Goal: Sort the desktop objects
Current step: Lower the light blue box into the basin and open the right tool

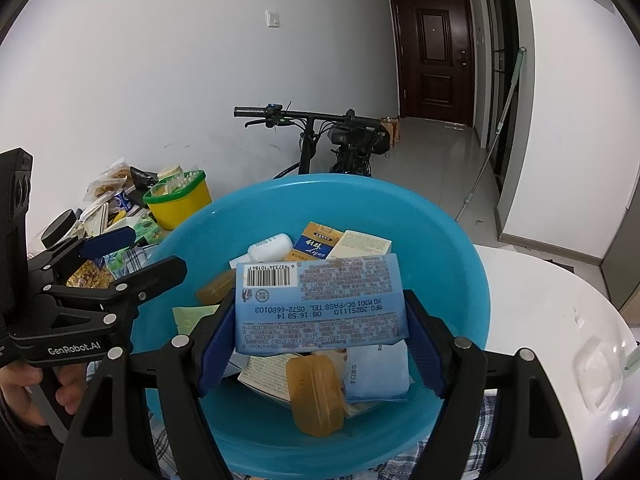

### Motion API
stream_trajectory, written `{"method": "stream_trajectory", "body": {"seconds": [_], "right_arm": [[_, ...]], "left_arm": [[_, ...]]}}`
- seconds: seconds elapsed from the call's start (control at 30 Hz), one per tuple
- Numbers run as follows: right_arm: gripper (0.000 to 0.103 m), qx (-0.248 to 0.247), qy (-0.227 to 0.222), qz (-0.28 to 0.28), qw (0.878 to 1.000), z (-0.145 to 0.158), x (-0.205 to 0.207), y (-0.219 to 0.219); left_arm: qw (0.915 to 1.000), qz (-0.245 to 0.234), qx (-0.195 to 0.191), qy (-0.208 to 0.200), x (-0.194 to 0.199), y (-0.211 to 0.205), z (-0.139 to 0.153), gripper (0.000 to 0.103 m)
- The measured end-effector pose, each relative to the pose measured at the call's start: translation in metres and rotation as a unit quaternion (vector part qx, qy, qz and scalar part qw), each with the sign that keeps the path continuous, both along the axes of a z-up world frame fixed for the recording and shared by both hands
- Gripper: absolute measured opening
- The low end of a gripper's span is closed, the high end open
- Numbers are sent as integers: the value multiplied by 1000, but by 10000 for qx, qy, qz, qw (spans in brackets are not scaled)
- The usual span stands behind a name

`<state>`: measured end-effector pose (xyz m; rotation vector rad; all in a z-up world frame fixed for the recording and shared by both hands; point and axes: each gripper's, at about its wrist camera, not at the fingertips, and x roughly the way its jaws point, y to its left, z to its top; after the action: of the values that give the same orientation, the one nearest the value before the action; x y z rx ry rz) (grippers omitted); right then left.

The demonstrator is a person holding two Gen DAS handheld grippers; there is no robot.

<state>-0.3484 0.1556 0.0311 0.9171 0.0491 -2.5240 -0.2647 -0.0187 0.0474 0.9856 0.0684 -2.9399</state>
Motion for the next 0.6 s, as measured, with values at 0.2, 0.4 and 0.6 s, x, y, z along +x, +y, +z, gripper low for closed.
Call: {"method": "stream_trajectory", "body": {"seconds": [0.2, 0.4, 0.6], "right_arm": [[75, 20, -8, 34, 10000, 1, 1, -2], [75, 61, -15, 46, 10000, 1, 1, -5], [75, 29, 2, 19, 10000, 2, 1, -3]], "left_arm": [[10000, 5, -48, -13, 0, 0, 0, 96], [10000, -9, -32, -58, -1, 1, -1, 96], [10000, -26, -45, -67, -1, 2, -2, 96]]}}
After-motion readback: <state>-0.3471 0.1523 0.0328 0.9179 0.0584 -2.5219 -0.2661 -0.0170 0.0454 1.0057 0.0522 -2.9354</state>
